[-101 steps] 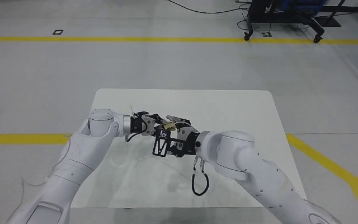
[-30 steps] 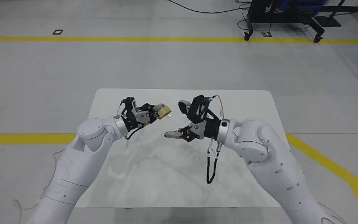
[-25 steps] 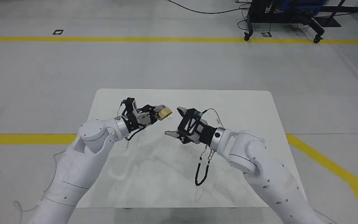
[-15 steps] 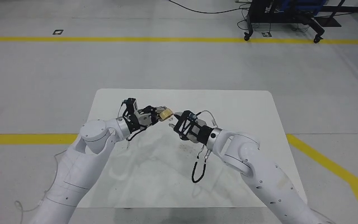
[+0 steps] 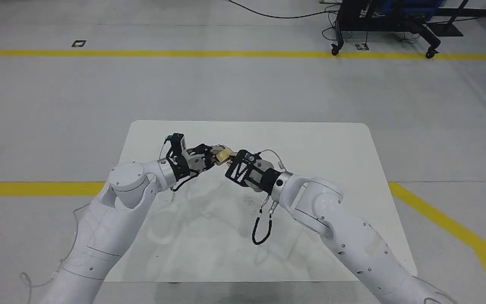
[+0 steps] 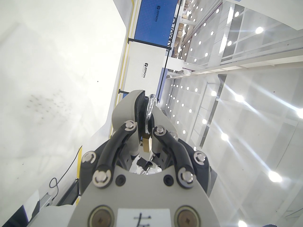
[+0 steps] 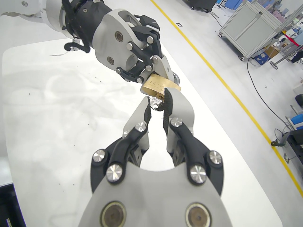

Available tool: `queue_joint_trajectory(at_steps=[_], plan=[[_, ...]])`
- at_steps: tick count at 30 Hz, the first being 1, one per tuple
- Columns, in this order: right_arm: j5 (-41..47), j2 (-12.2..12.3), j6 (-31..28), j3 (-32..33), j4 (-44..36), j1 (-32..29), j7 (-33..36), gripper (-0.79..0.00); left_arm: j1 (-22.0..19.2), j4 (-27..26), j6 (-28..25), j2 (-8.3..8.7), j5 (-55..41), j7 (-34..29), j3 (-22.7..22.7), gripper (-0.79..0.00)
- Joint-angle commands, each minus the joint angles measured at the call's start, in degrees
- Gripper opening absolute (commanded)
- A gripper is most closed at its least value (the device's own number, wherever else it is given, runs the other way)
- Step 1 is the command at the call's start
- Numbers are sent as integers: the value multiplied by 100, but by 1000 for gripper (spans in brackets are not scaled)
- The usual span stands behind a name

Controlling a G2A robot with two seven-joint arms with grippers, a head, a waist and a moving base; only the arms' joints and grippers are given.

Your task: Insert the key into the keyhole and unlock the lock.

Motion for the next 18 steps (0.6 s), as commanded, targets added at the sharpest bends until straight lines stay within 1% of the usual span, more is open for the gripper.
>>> queue_joint_trajectory(at_steps=[1, 7, 10, 12, 16, 18], plan=[[100, -12, 46, 18, 26, -7, -21, -785, -3, 8, 0, -3, 5, -10, -5, -785], [506, -41, 118, 118, 121, -44, -22, -785, -6, 8, -27, -12, 66, -25, -14, -785], [920, -54, 110, 216, 167, -71, -72, -785, 1, -2, -51, -13, 120, -29, -19, -785], [1369, -65, 110, 307, 228, -117, -114, -785, 1, -26, -82, -12, 212, -8, -19, -785], [2848, -95, 69, 587, 488, -213, -218, -785, 35, -116, -208, -8, 484, 61, 0, -785], [3381, -97, -8, 699, 629, -228, -180, -785, 61, -151, -239, -8, 536, 78, -8, -785]])
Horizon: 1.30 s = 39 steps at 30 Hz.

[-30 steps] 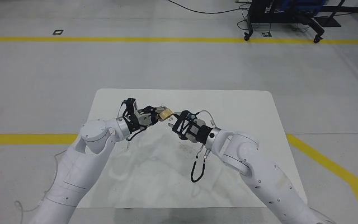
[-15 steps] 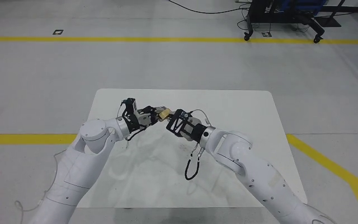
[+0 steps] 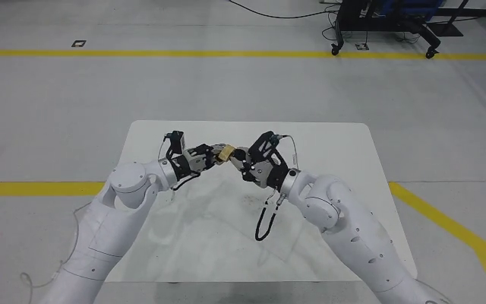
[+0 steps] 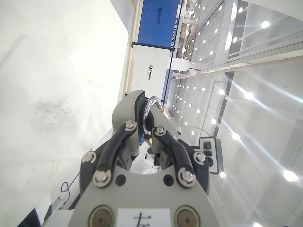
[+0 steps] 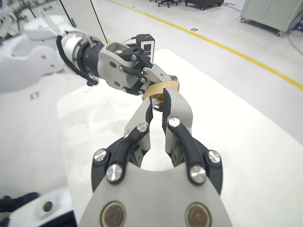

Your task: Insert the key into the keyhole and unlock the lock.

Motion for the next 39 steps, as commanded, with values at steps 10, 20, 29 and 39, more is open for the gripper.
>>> queue_joint_trajectory(at_steps=[10, 20, 29, 39], plan=[[2509, -27, -338, 310, 723, 70, 441, -785, 87, -161, -130, -2, 366, 95, 5, -785], [2641, 5, -437, 410, 668, 60, 623, 0, 139, -178, -148, -17, 243, 87, -93, -785], [1958, 115, -742, 673, 110, -181, 756, 0, 151, -169, -159, -32, 250, 60, -120, -785], [1890, 120, -765, 681, 87, -180, 764, 0, 151, -167, -86, -52, 285, 64, -108, -785]])
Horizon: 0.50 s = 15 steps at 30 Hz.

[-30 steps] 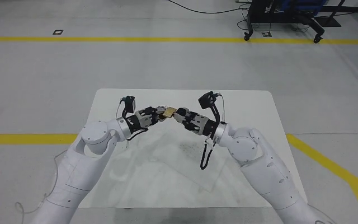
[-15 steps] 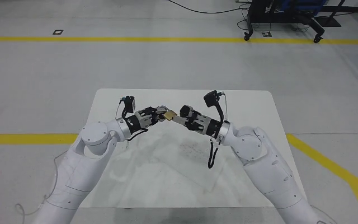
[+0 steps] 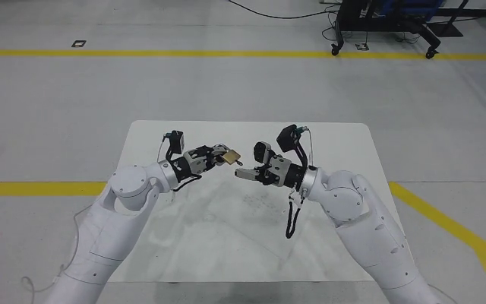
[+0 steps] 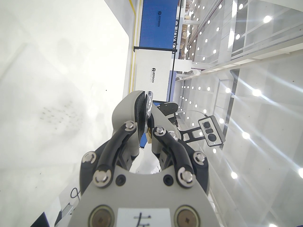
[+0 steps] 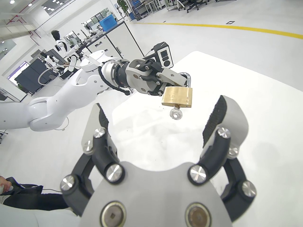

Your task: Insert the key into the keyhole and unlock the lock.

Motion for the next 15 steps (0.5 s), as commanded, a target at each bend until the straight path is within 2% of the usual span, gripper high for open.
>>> queue_joint_trajectory(at_steps=[1, 3, 5, 6, 7, 9, 12, 15], plan=[[-1, 0, 0, 0, 0, 0, 0, 0, -1, 4, 26, -3, -2, -2, 1, -785], [-147, 4, -21, -25, -51, -2, 6, 0, -5, 10, 44, -7, -5, 0, -4, -785], [-1004, 33, -119, -122, -190, 69, 207, -323, -5, 24, 67, -10, -9, -1, -10, -785], [-1516, 46, -110, -188, -262, 94, 288, -394, -8, 29, 82, -11, -15, -5, -13, -785], [-2011, 56, -155, -279, -367, 117, 347, -419, -10, 31, 89, -13, -17, -7, -16, -785], [-2886, 75, -275, -462, -526, 123, 408, -416, -9, 33, 106, -16, -11, 0, -18, -785], [-3426, 88, -334, -563, -589, 82, 252, -465, -13, 34, 126, -21, 0, -10, -13, -785], [-3669, 91, -279, -606, -644, 31, 79, -480, -25, 44, 141, -26, 10, -23, -8, -785]])
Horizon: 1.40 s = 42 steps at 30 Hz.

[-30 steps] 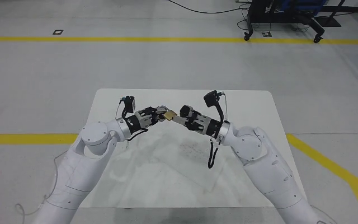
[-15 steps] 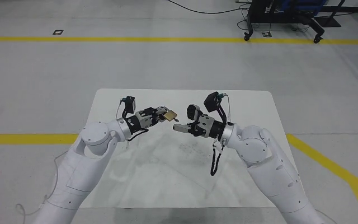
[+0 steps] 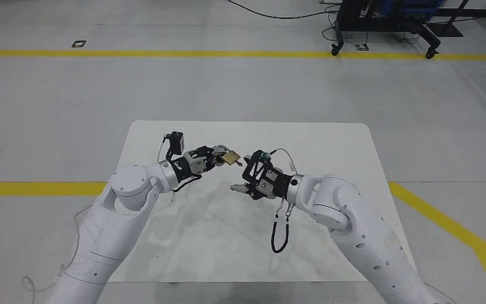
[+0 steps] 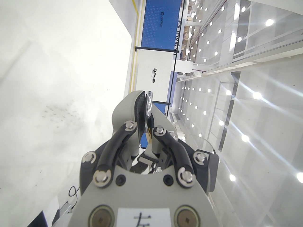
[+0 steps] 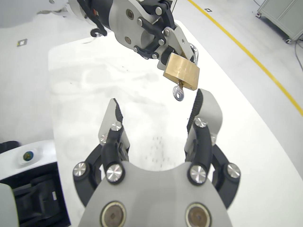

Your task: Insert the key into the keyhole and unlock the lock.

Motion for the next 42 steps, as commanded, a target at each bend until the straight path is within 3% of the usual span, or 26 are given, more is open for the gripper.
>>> queue_joint_trajectory(at_steps=[1, 10, 15, 17, 22, 34, 37, 42], plan=[[-186, 3, 56, -18, -44, -21, -76, -489, -6, 7, 4, -4, 4, -5, 1, -785], [-800, -26, 445, -214, -50, -25, -273, -526, -17, 15, 7, -17, 58, -25, 12, -785], [-533, -46, 573, -175, 56, -28, -381, -646, -13, 4, 9, -24, 86, -56, 25, -785], [-334, -52, 665, -115, 104, -58, -431, -785, -16, 2, 8, -26, 102, -64, 28, -785], [634, -69, 756, 89, 319, -136, -518, -785, -12, -7, -5, -30, 128, -98, 26, -785], [4450, -89, 229, 649, 1404, -164, -267, -785, 7, -24, -62, -37, 174, -176, 4, -785], [4980, -89, 100, 680, 1628, -109, -105, -785, 6, -25, -66, -38, 191, -189, 1, -785], [5094, -86, 21, 659, 1749, -35, -44, -785, 10, -26, -81, -43, 205, -200, -2, -785]])
